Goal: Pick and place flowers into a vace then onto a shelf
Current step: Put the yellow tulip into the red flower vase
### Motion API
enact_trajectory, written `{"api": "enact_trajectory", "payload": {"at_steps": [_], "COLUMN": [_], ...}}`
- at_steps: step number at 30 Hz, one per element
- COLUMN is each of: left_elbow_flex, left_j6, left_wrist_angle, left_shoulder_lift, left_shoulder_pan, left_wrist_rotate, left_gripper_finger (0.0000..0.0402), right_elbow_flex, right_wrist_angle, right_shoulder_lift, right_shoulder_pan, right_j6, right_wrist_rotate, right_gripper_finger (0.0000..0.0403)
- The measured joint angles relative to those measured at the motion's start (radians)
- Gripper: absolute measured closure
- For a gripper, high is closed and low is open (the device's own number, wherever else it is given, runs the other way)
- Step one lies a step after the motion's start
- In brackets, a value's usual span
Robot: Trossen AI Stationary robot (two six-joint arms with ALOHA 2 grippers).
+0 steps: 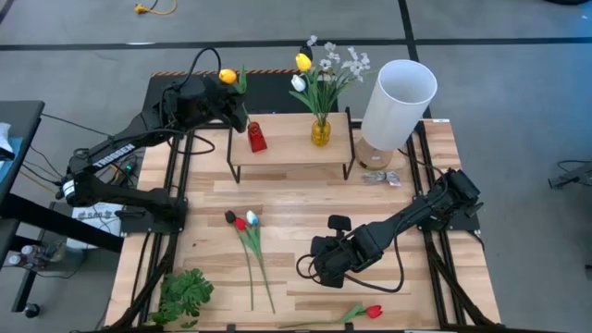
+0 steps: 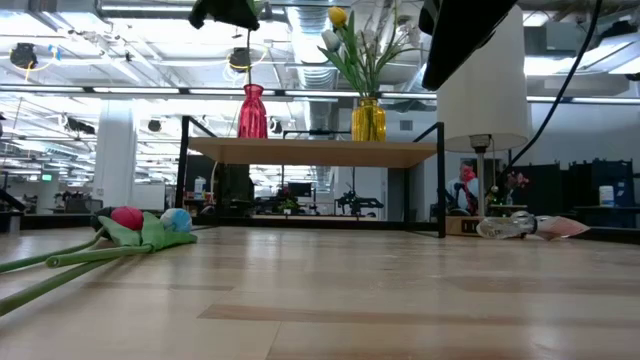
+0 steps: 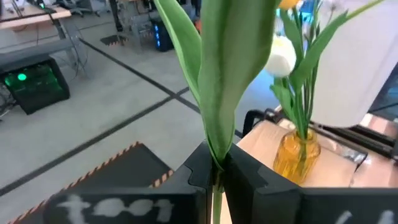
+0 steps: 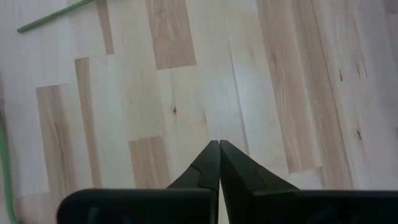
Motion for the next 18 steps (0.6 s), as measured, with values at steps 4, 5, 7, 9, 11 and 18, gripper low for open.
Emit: {"api": "enact_trajectory", "payload": {"at_steps": [4,5,7,9,11,18], "left_elbow_flex": [0.000,0.000,0.000,0.000,0.000,0.000], "left_j6": [-0.002,-0.003,-0.007,-0.010,-0.010,-0.009], "left_wrist_angle": [0.007,0.005,0.013,0.023,0.033,0.064], "left_shoulder_lift": [0.026,0.034,0.054,0.072,0.090,0.123], "left_shoulder_pan": [0.012,0.014,0.016,0.018,0.019,0.037], "left_wrist_rotate": [0.028,0.034,0.050,0.065,0.076,0.080], "left_gripper_finger": [0.0391,0.0391,0.0391,0.0391,0.0391,0.0391], "right_elbow_flex": [0.000,0.000,0.000,0.000,0.000,0.000], "right_wrist_angle": [0.010,0.013,0.015,0.016,0.016,0.006], "right_shoulder_lift": [0.000,0.000,0.000,0.000,0.000,0.001], "right_shoulder_pan": [0.000,0.000,0.001,0.002,0.002,0.008], "right_j6": [0.000,0.000,0.000,0.001,0.011,0.060], "right_wrist_rotate": [-0.002,-0.007,-0.013,-0.022,-0.023,-0.026], "right_gripper_finger": [0.0402,0.0402,0.0402,0.0402,0.0402,0.0402]}}
